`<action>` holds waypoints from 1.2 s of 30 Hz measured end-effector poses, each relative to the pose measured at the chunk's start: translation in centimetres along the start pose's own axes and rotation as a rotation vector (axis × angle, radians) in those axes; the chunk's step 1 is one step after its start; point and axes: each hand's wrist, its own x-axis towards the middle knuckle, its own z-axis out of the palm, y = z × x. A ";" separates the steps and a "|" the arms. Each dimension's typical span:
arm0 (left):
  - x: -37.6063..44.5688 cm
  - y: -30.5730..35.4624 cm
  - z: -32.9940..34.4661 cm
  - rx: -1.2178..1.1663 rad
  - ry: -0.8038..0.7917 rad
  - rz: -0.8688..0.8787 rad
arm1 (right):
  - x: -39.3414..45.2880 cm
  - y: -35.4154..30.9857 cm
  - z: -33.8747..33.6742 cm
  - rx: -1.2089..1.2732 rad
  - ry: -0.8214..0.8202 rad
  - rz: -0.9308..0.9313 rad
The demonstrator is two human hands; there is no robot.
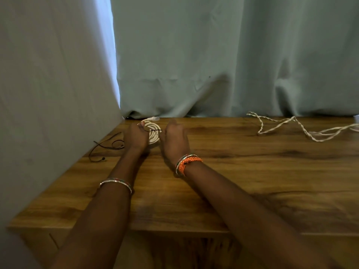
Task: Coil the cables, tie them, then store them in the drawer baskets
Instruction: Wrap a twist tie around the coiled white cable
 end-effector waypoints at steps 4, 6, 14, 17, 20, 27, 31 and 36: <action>0.0 0.5 0.0 0.090 0.016 0.101 | -0.2 0.2 -0.7 0.002 0.003 0.086; -0.2 0.7 0.1 0.125 0.013 0.134 | 0.0 0.4 -0.8 0.090 -0.016 0.163; -0.9 1.6 0.5 0.121 -0.001 0.282 | 0.2 -0.4 -0.7 0.795 -0.214 0.860; -1.3 2.3 0.5 0.112 0.011 0.361 | 0.1 -0.5 -0.9 0.797 -0.172 0.879; -1.1 2.2 0.4 0.123 0.005 0.404 | -0.1 -0.5 -1.6 0.798 -0.170 0.867; -2.1 2.9 0.0 0.163 0.044 0.539 | -0.5 -0.6 -2.3 0.764 -0.078 0.874; -1.9 2.6 0.0 0.146 0.037 0.542 | -0.5 -0.7 -2.4 0.759 -0.069 0.873; -1.9 2.0 0.8 0.131 -0.067 0.648 | -0.3 -0.9 -2.7 0.908 -0.013 0.873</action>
